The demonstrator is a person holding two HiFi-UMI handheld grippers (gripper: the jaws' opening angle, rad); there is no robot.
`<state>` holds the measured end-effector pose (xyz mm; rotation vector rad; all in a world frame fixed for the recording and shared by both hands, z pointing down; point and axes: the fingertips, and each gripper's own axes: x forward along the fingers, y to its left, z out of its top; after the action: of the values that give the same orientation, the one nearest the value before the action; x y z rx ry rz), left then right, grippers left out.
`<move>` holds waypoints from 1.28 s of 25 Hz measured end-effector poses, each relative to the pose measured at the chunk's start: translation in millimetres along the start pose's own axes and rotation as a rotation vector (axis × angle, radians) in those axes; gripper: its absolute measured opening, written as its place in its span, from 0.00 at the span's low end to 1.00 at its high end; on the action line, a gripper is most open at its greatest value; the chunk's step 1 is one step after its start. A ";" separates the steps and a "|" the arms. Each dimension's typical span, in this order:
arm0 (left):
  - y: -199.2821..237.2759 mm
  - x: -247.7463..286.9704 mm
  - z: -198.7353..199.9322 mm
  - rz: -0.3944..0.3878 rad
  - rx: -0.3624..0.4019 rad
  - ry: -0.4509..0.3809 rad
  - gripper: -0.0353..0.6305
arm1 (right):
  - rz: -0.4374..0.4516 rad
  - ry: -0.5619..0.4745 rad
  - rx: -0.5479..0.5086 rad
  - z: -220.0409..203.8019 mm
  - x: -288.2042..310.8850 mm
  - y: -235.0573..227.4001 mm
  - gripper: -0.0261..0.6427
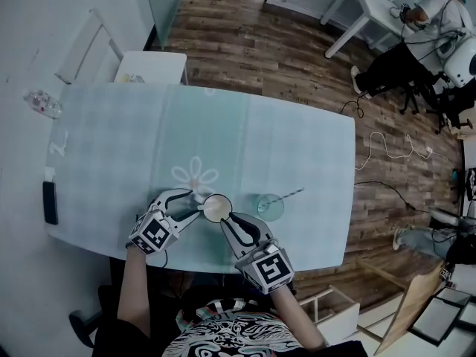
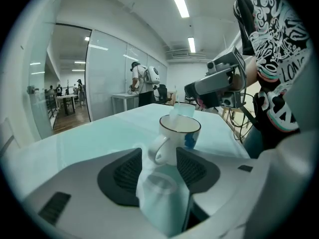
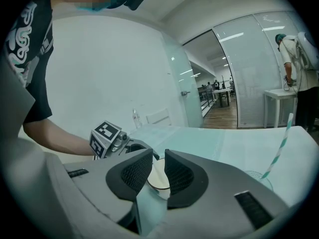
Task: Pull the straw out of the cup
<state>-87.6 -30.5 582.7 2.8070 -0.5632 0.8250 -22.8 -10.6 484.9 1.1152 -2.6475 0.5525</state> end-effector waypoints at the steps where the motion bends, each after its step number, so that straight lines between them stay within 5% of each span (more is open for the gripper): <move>1: -0.9 2.3 0.4 -0.017 0.012 0.009 0.39 | 0.006 0.007 -0.006 -0.9 1.0 0.5 0.14; 10: -8.6 7.7 0.1 -0.114 0.031 0.028 0.36 | 0.065 0.060 0.001 -1.7 10.5 6.2 0.14; 16: -5.3 6.4 -2.0 -0.109 0.021 0.039 0.32 | 0.066 0.079 0.009 -6.6 17.0 5.8 0.14; 21: -13.5 -4.6 -8.2 -0.122 0.027 0.087 0.20 | 0.088 0.087 -0.027 -5.6 20.3 8.1 0.14; 28: -51.2 -9.3 -14.6 -0.205 -0.035 0.129 0.20 | 0.134 0.087 -0.092 -4.5 17.6 22.3 0.16; 32: -58.0 -8.5 -15.2 -0.181 -0.054 0.112 0.20 | 0.168 0.131 -0.164 -17.6 10.4 30.3 0.19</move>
<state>-78.5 29.1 588.0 2.6925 -0.3037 0.9078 -51.0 9.6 496.5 0.7881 -2.6310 0.4130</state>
